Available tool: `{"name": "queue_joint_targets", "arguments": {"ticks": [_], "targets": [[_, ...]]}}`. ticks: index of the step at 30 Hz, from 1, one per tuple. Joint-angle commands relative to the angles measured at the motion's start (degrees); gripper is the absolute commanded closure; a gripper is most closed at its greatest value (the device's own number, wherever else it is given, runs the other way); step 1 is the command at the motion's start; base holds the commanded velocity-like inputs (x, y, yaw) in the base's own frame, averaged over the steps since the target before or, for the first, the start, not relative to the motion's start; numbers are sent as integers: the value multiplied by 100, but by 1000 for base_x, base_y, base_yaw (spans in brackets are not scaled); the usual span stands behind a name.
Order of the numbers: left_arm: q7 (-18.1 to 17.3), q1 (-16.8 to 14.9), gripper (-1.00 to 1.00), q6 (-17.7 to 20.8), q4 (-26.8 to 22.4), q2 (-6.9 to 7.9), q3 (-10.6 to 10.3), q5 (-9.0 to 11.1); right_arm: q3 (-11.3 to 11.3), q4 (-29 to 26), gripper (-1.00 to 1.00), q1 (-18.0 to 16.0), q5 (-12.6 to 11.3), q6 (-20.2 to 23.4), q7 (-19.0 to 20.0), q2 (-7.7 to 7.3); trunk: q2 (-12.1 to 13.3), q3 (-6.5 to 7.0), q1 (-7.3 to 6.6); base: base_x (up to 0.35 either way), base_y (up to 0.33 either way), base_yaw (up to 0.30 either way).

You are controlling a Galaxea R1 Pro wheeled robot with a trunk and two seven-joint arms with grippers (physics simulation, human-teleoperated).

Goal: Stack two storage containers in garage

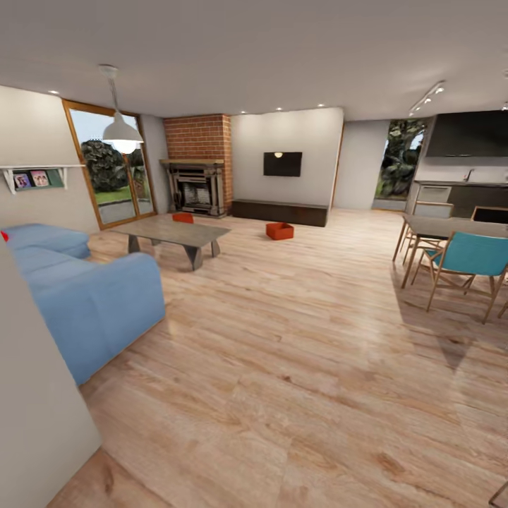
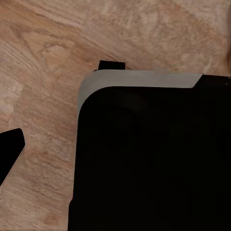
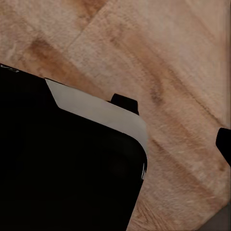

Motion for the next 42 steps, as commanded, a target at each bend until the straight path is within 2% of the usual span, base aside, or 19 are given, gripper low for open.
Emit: {"name": "queue_joint_targets", "arguments": {"ticks": [1, 28, 42], "targets": [[0, 0, -100, -12, -2, -1, 8, 45, 49, 14, -100, -5, -54, -29, -10, 4, -2, -4, 3, 323, 0, -156], [0, 0, -100, -16, 0, -1, 8, 45, 49, 14, -100, -5, -50, -30, -10, 4, -2, -2, 3, 323, 0, -233], [0, 0, -100, -13, 3, -1, 8, 45, 49, 14, -100, -5, -55, -23, -10, 4, -2, -2, 3, 323, 0, -19]]}}
